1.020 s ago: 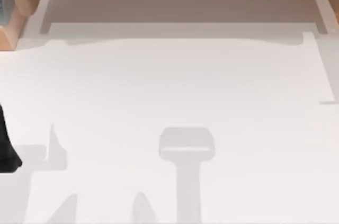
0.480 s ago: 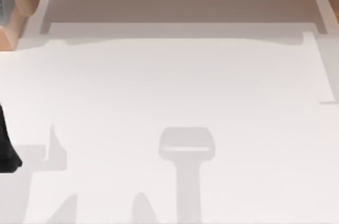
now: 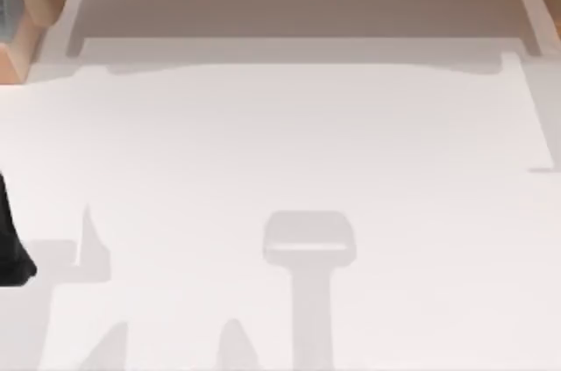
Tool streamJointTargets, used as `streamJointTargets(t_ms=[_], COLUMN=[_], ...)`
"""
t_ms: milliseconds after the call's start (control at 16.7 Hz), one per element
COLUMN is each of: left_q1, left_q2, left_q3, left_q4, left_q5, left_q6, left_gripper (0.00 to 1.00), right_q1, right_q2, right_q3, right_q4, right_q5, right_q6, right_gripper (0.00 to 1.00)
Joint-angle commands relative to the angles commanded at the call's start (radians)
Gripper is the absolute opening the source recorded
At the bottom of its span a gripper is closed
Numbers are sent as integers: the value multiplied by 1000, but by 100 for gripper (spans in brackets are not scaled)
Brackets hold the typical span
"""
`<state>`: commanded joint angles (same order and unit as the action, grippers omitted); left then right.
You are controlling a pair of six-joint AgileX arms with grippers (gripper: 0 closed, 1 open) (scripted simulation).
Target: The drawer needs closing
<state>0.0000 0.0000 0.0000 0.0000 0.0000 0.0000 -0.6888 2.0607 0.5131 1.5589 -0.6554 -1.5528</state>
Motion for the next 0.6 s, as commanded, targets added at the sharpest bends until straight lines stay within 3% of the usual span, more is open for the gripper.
streamJointTargets(t_ms=[300, 600], left_q1=[0, 0], left_q2=[0, 0], left_q3=[0, 0], left_q4=[0, 0], left_q5=[0, 0], left_q6=[0, 0], left_gripper=[100, 100], right_q1=[0, 0], right_q2=[0, 0], right_q3=[0, 0], right_q4=[0, 0], right_q5=[0, 0], right_q6=[0, 0], right_gripper=[2, 0])
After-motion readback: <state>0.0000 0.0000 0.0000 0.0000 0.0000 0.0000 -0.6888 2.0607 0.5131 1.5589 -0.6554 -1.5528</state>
